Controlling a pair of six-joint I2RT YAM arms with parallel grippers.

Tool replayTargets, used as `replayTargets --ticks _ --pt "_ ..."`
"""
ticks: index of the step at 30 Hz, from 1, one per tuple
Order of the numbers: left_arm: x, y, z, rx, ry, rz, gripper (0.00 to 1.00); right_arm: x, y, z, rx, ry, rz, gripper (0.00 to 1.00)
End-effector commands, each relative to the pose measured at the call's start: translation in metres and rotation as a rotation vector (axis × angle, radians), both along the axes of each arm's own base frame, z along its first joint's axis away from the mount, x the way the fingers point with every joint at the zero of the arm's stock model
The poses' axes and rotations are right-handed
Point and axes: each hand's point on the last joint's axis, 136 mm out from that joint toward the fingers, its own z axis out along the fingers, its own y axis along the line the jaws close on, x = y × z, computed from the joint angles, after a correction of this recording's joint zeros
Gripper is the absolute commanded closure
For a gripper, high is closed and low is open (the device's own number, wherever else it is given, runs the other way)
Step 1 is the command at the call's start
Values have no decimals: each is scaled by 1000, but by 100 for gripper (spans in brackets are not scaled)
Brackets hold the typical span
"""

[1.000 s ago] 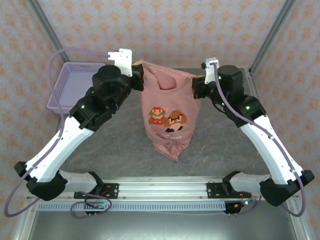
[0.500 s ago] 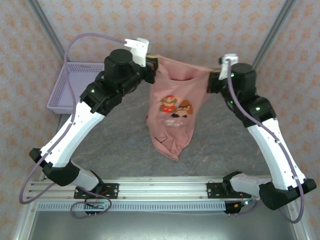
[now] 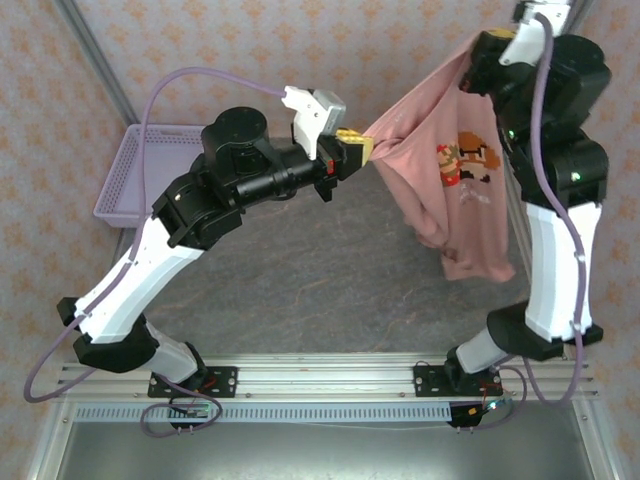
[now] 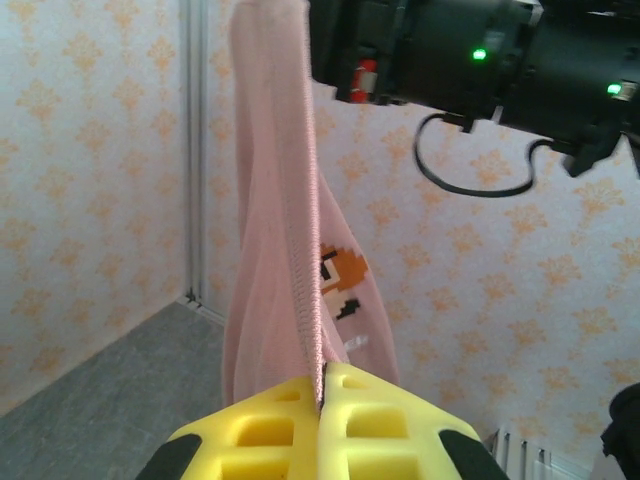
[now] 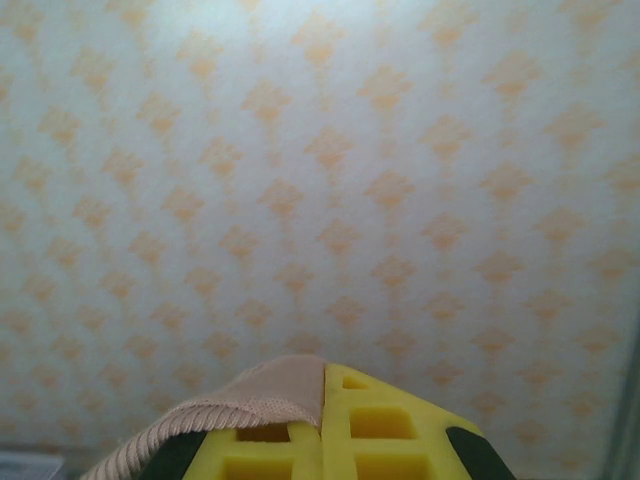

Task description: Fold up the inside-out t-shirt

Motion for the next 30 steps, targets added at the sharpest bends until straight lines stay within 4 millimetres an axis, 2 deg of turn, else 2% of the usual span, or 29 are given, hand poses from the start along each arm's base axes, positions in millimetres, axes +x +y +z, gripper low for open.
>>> replayTargets --ticks 1,3,5,7,9,10,12,13,15,16,17,21,24,27,30 --pt "6 34 -16 0 66 111 100 47 57 -60 -49 165 154 100" --pt "30 56 -47 -13 162 218 100 70 105 -108 -102 274 267 100" --pt "55 87 -93 -31 289 349 100 84 154 -164 -145 406 398 100" --pt "73 121 -155 -27 423 492 100 93 203 -235 -191 564 513 96" --pt "78 145 -222 1 551 592 100 93 235 -296 -249 697 578 87" --pt "78 156 -256 17 617 631 100 92 244 -321 -277 756 589 83" --pt "71 173 -311 61 707 684 100 87 252 -350 -293 834 610 72" --pt "68 183 -331 48 759 724 100 82 254 -360 -294 863 623 68" --pt "63 197 -360 48 807 763 100 69 252 -370 -298 879 632 61" --pt "60 204 -369 51 820 786 100 60 247 -380 -306 886 630 58" --pt "58 209 -376 59 828 801 100 50 242 -381 -306 875 631 56" --pt "54 221 -388 61 837 832 100 -11 216 -423 -335 888 670 50" --pt "52 225 -392 76 847 839 100 -51 208 -467 -455 891 704 48" --pt "52 226 -392 79 852 838 100 -77 215 -500 -573 893 759 48" --pt "51 226 -394 88 856 841 100 -89 228 -525 -598 907 805 48"
